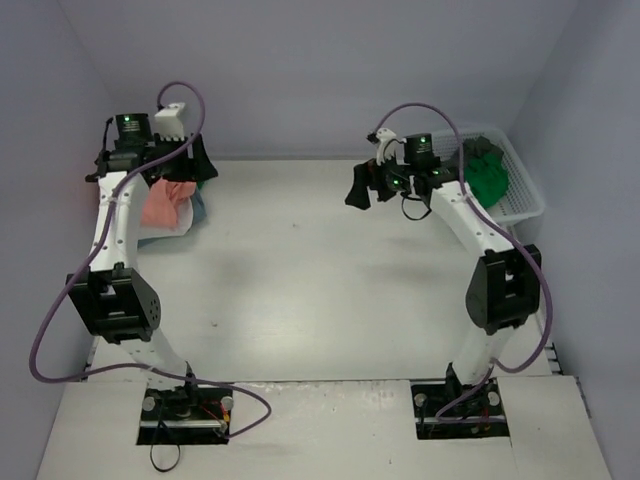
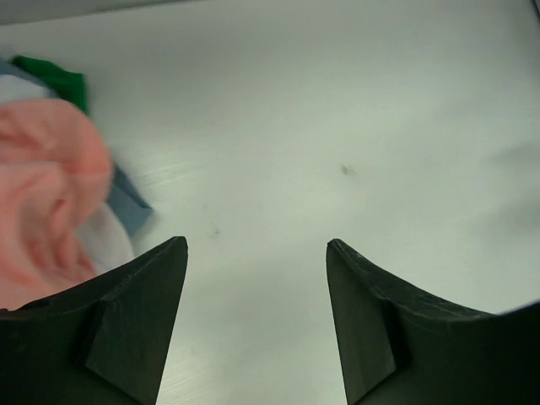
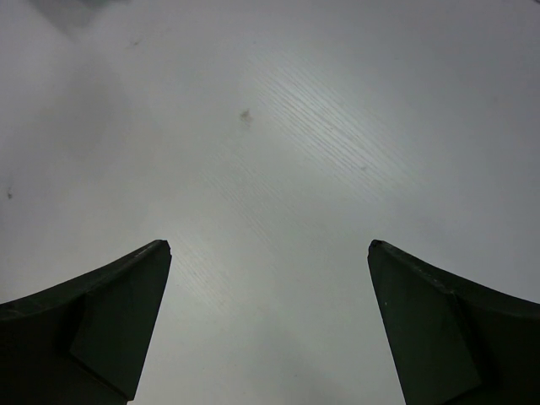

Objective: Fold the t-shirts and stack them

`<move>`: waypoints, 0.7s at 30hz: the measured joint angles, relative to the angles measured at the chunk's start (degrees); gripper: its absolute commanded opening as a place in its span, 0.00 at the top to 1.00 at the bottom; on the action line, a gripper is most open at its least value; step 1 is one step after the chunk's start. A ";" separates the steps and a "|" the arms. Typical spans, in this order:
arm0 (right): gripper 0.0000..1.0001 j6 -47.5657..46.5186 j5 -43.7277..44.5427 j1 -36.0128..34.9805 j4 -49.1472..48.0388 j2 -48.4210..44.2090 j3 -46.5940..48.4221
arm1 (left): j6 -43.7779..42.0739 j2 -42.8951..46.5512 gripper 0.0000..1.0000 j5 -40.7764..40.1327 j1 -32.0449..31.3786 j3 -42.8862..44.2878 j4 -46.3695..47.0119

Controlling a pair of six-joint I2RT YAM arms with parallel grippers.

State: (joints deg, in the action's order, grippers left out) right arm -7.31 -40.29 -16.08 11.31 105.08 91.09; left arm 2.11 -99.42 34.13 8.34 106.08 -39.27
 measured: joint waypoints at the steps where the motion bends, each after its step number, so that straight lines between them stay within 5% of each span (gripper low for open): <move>1: 0.00 -0.31 1.07 0.87 0.20 -1.62 -1.60 | -0.66 0.46 0.39 0.94 -1.05 -1.29 -0.61; 9: 0.00 -2.89 6.95 11.34 0.52 -17.46 -17.57 | -4.42 8.83 0.39 6.19 -4.22 -13.51 -2.25; 21: 0.00 -5.64 4.04 30.62 -0.13 -36.92 -32.96 | -5.11 20.85 0.39 5.90 -4.22 -34.16 6.86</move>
State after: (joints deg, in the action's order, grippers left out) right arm -12.95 -36.25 14.55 11.18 68.16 58.13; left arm -3.01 -78.56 40.03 4.12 71.92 -32.40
